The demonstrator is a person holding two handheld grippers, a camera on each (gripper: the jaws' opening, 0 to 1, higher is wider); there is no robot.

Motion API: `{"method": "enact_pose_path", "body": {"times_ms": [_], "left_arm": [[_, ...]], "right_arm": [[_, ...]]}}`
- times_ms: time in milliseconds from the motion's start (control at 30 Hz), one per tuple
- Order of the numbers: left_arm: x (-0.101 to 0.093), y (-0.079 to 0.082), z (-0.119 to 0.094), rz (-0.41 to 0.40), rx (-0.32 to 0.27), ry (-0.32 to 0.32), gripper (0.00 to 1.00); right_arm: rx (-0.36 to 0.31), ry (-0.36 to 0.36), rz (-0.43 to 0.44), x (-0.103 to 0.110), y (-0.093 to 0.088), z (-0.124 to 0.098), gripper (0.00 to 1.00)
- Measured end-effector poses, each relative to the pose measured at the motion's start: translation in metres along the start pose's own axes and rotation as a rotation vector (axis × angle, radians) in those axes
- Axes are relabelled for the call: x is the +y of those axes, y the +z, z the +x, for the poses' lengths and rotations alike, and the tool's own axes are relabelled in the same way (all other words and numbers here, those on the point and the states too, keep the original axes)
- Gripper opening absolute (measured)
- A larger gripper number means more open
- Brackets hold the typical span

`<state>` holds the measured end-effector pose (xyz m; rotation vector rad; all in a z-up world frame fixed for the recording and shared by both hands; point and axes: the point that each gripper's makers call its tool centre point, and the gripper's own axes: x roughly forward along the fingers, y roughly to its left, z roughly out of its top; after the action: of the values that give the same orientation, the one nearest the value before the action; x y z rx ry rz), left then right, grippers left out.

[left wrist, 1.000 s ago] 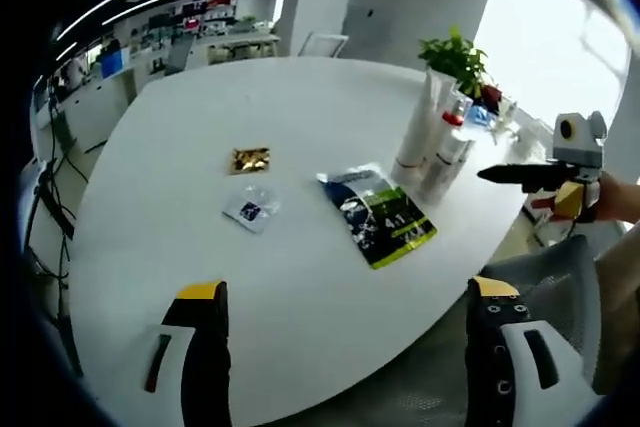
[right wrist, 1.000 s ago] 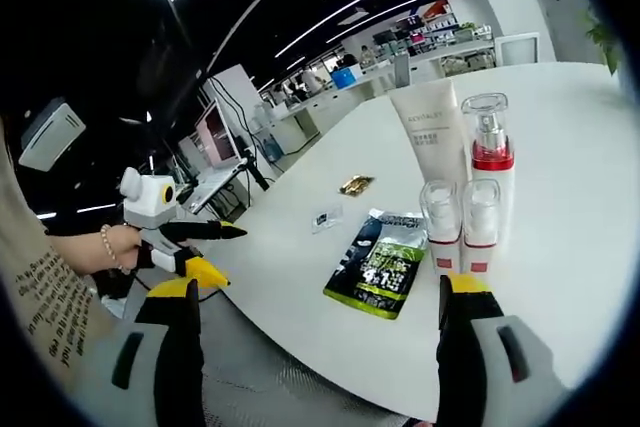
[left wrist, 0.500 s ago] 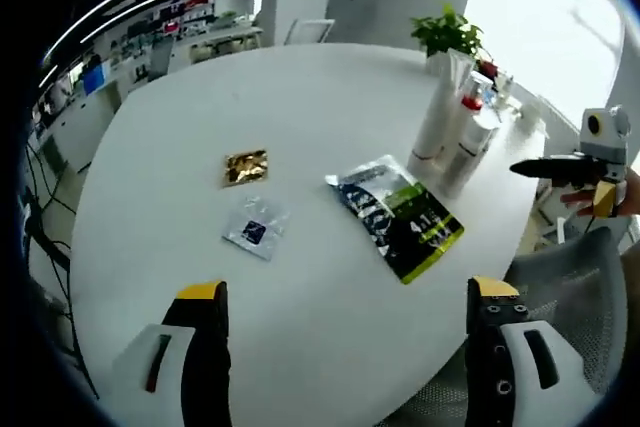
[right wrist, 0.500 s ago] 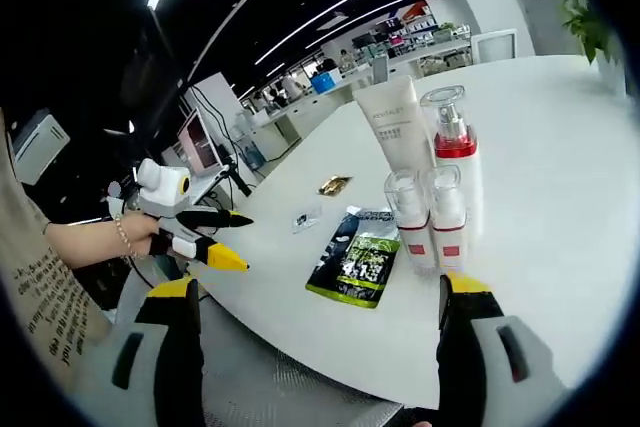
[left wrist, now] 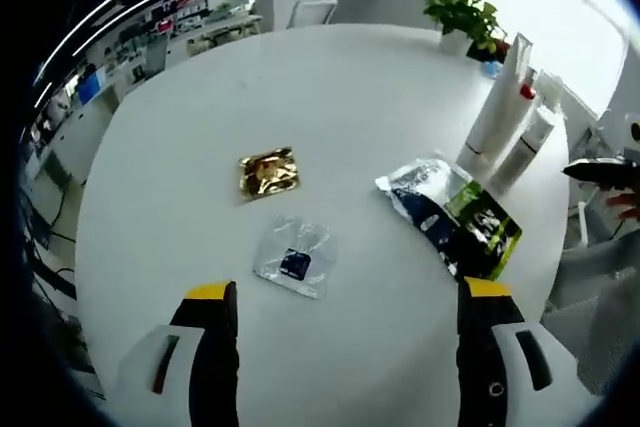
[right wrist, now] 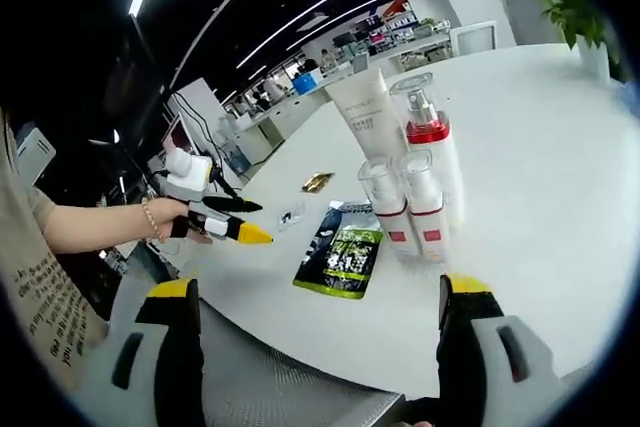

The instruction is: Arrange the skincare products in the storage area until every visible bottle or jar stands upright without overlapping.

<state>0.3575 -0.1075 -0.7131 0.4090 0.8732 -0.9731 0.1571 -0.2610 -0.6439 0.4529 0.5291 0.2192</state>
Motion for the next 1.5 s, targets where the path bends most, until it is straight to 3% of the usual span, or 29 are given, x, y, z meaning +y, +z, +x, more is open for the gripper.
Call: {"method": "enact_pose_path", "body": {"times_ms": [167, 533, 800, 1000, 1067, 1267, 1500], "left_arm": [[0.011, 0.002, 0.015, 0.099, 0.064, -0.012, 0.83], [0.025, 0.006, 0.037, 0.177, 0.167, -0.053, 0.72], [0.03, 0.004, 0.044, 0.22, 0.23, -0.074, 0.56], [0.034, 0.006, 0.043, 0.241, 0.233, -0.069, 0.48], [0.034, 0.006, 0.042, 0.252, 0.235, -0.076, 0.36], [0.033, 0.002, 0.043, 0.259, 0.24, -0.079, 0.37], [0.022, 0.009, 0.03, 0.356, 0.226, -0.117, 0.36]], "right_arm": [[0.002, -0.012, 0.015, -0.002, -0.004, 0.0, 1.0], [-0.008, -0.056, 0.049, -0.012, -0.01, -0.006, 1.0], [-0.007, -0.07, 0.069, -0.012, -0.016, -0.007, 1.0], [-0.01, -0.075, 0.071, -0.014, -0.015, -0.008, 1.0], [-0.01, -0.075, 0.069, -0.014, -0.015, -0.008, 1.0], [-0.012, -0.074, 0.066, -0.013, -0.013, -0.008, 1.0], [-0.019, -0.074, 0.062, -0.011, -0.011, -0.01, 1.0]]}}
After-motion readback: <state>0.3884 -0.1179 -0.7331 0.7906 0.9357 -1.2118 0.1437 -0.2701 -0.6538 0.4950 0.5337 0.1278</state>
